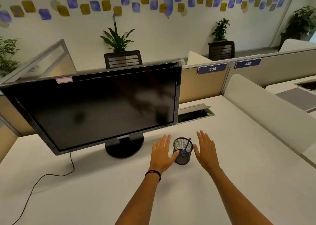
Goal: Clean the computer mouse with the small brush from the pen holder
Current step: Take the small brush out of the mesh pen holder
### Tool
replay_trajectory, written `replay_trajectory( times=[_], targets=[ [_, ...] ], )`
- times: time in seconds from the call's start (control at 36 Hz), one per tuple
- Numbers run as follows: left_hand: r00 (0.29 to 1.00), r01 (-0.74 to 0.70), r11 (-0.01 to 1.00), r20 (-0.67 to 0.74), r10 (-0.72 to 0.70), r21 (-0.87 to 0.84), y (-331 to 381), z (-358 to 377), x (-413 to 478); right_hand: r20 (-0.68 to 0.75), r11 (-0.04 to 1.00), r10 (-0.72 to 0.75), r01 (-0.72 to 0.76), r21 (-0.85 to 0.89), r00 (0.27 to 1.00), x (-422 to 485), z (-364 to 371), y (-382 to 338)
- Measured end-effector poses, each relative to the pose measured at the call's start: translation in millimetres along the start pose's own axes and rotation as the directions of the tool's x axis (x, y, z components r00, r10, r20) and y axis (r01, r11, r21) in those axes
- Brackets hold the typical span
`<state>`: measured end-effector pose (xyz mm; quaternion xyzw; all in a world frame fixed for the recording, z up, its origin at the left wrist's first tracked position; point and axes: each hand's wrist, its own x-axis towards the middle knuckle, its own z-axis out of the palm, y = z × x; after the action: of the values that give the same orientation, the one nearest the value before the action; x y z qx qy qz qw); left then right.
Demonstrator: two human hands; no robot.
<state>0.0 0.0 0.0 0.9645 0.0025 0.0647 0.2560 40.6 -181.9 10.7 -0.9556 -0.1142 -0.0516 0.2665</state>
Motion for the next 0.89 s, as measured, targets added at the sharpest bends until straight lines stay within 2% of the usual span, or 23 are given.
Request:
replay_trajectory(
  times=[0.14,0.42,0.78,0.89],
  targets=[
    [0.996,0.08,0.997,0.044,-0.08,-0.013,2,8,9,0.037,0.999,0.036,-0.036,0.01,0.999,9,6,6],
    [0.986,0.078,0.997,0.149,-0.079,0.009,9,14,23,0.12,1.0,0.004,-0.004,-0.004,0.993,40,13,1],
    [0.985,0.089,0.996,0.15,-0.084,-0.028,9,21,20,0.078,0.998,-0.068,0.067,0.019,0.995,47,17,-3],
    [0.983,0.1,0.995,0.159,-0.094,-0.031,11,21,20,0.112,0.997,-0.078,0.078,0.006,0.991,50,17,-2]
  ],
)
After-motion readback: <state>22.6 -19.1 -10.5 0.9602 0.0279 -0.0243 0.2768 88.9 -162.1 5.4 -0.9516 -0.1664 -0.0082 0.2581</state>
